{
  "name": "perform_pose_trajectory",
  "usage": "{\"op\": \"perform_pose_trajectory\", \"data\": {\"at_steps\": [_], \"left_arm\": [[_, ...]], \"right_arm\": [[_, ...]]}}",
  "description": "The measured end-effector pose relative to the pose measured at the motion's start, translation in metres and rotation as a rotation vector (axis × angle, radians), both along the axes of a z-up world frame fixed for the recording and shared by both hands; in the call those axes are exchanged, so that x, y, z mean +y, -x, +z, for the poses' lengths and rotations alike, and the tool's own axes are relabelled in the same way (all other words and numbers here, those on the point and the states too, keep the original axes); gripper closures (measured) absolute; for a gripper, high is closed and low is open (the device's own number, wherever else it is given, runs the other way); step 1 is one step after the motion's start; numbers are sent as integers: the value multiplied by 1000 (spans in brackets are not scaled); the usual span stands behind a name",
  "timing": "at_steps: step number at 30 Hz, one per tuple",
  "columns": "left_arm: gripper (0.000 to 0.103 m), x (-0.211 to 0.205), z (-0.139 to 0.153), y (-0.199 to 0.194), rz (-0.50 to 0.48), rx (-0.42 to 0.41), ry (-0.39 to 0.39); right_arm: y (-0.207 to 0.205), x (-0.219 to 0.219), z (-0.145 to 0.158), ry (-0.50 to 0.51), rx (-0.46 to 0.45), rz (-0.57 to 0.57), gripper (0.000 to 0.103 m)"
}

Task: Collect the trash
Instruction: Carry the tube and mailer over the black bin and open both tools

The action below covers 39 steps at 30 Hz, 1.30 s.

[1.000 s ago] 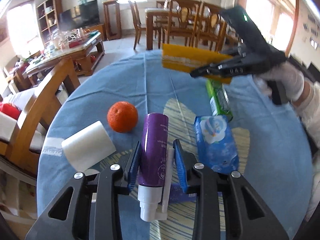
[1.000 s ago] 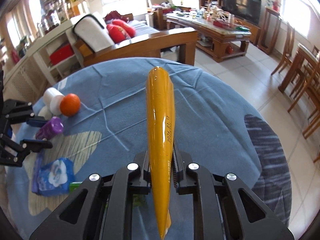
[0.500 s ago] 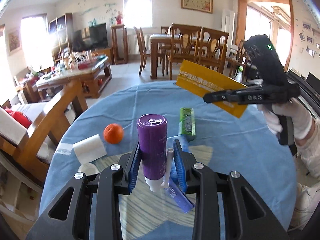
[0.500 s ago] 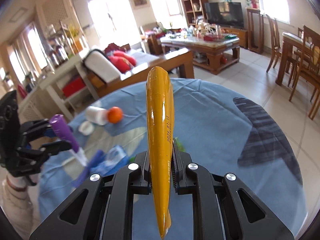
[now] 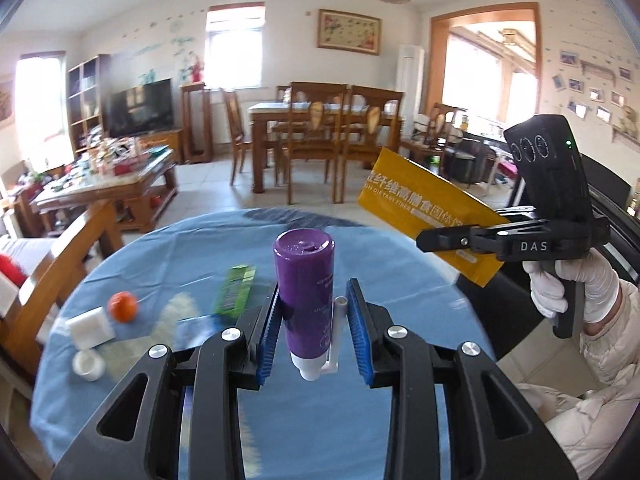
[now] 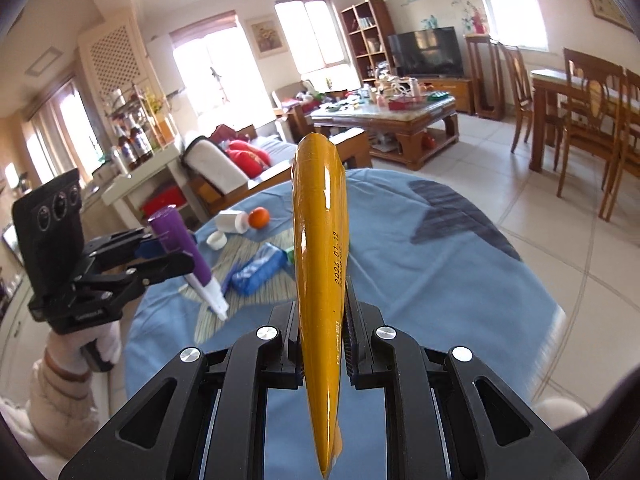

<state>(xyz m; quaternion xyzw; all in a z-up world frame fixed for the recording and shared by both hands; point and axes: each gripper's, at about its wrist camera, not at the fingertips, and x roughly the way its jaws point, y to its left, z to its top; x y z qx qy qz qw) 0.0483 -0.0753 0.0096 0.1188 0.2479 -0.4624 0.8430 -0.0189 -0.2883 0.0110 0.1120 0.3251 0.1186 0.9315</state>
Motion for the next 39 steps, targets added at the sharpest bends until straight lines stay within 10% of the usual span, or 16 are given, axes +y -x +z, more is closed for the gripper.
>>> {"op": "perform_pose_trajectory", "data": {"at_steps": [24, 39], "left_arm": [[71, -261, -46, 139, -552, 130, -10], [71, -313, -90, 160, -603, 172, -144]], "right_arm": [[222, -217, -52, 27, 94, -449, 88], [257, -256, -102, 21, 169, -503, 88]]}}
